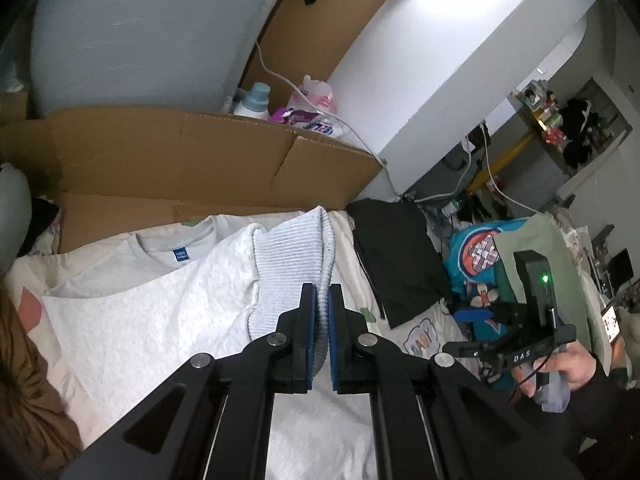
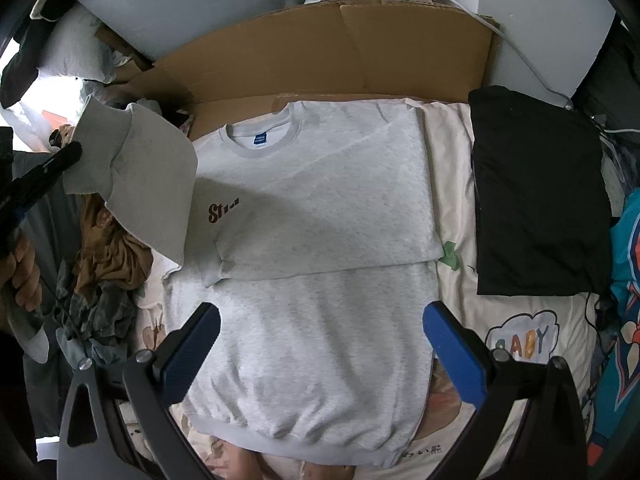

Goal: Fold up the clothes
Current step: 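Carry the sleeve across the sweatshirt front with the left tool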

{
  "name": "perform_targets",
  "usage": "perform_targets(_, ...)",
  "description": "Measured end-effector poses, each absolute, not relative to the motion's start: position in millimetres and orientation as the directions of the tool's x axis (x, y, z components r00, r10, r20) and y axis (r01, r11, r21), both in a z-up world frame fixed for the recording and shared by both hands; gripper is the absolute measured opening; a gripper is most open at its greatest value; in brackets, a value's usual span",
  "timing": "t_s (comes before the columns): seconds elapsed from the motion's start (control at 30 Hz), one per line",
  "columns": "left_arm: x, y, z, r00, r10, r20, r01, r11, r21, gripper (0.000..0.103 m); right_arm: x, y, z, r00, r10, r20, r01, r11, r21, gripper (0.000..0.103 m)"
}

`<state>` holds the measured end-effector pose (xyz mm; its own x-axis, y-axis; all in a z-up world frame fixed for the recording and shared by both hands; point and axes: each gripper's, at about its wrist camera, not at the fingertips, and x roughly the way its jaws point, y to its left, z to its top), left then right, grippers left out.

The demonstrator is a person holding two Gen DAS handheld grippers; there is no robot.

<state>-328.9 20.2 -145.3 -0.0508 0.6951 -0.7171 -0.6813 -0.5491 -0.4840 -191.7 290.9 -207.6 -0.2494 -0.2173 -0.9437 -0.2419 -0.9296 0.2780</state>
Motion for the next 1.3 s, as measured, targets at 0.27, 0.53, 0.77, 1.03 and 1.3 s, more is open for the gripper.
perform_targets(0.27, -313.6, 43.7, -170.9, 0.023, 0.67, -0.742, -0.705, -0.515, -0.487, 0.005, -190.3, 294.7, -209.2, -0.246, -0.208, -0.947, -0.245, -0.932, 0.268, 0.102)
perform_targets(0.53, -307.0, 68.9, -212.3, 0.072, 0.648, -0.758, -0.694, -0.513, -0.505, 0.005, -190.4, 302.7, -216.8, -0.226, -0.195, -0.954, -0.26, -0.932, 0.252, 0.102)
perform_targets(0.77, -300.7, 101.6, -256.2, 0.111, 0.628, -0.77, -0.688, -0.511, -0.516, 0.005, -191.6, 311.9, -232.5, -0.197, -0.188, -0.962, -0.284, -0.928, 0.24, 0.102)
perform_targets(1.03, -291.7, 134.6, -305.4, 0.15, 0.618, -0.772, -0.67, -0.511, -0.539, 0.005, -194.7, 330.4, -262.4, -0.156, -0.211, -0.965, -0.348, -0.902, 0.254, 0.102)
perform_targets(1.3, -284.7, 163.9, -344.5, 0.191, 0.628, -0.754, -0.643, -0.5, -0.58, 0.005, -197.1, 347.0, -286.7, -0.119, -0.219, -0.968, -0.404, -0.88, 0.249, 0.102)
